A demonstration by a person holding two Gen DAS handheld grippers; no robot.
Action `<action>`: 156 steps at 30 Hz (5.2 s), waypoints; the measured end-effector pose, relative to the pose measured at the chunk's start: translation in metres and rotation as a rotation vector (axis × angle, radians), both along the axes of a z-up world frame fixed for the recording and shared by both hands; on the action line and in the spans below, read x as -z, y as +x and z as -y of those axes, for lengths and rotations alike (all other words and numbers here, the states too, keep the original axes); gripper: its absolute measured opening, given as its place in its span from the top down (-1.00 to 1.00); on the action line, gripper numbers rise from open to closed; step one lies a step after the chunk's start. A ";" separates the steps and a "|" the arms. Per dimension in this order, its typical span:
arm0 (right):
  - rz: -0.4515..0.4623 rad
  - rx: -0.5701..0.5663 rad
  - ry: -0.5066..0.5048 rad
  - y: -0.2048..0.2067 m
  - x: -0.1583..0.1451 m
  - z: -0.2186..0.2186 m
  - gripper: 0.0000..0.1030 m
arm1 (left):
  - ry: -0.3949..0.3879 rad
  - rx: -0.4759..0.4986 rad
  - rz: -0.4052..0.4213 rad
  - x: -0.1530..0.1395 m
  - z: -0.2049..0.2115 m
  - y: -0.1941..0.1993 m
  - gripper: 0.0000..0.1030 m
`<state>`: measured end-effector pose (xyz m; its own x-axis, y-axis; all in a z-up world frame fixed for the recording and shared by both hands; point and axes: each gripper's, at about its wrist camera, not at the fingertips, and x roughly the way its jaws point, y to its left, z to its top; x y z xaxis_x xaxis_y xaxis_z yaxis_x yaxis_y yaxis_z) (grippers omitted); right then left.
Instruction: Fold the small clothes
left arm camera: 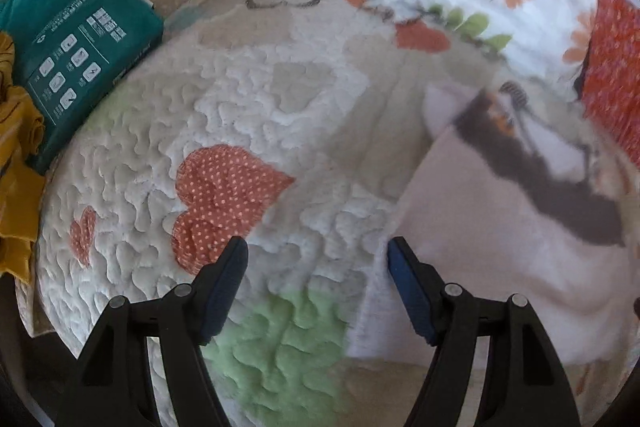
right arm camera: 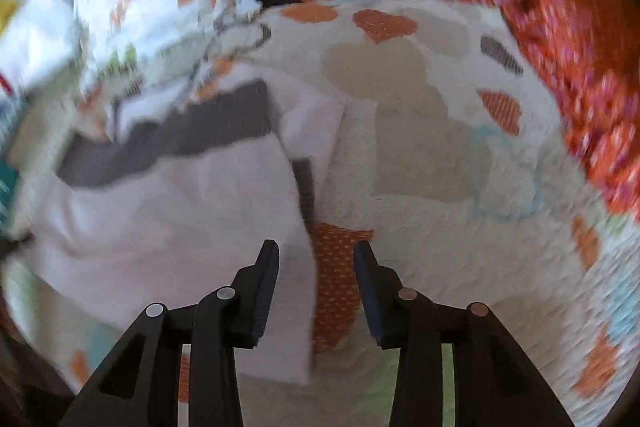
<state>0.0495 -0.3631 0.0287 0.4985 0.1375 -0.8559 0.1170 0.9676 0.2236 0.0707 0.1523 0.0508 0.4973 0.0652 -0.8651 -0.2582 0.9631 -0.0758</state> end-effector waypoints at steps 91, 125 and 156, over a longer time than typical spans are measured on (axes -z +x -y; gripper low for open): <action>0.266 -0.134 0.164 0.001 -0.091 -0.145 0.82 | -0.329 -0.033 0.035 -0.028 -0.004 -0.003 -0.64; -0.013 -0.026 0.283 0.042 0.014 -0.017 0.86 | -0.248 0.472 -0.022 -0.007 0.225 -0.005 -0.68; 0.056 0.137 0.038 0.102 -0.007 0.000 0.24 | -0.097 0.479 -0.063 0.021 0.232 -0.008 -0.93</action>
<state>0.1515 -0.3627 0.0361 0.5620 0.0969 -0.8215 0.2339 0.9340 0.2701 0.0629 -0.0795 0.0302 0.3980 -0.2401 -0.8854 0.2051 0.9640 -0.1693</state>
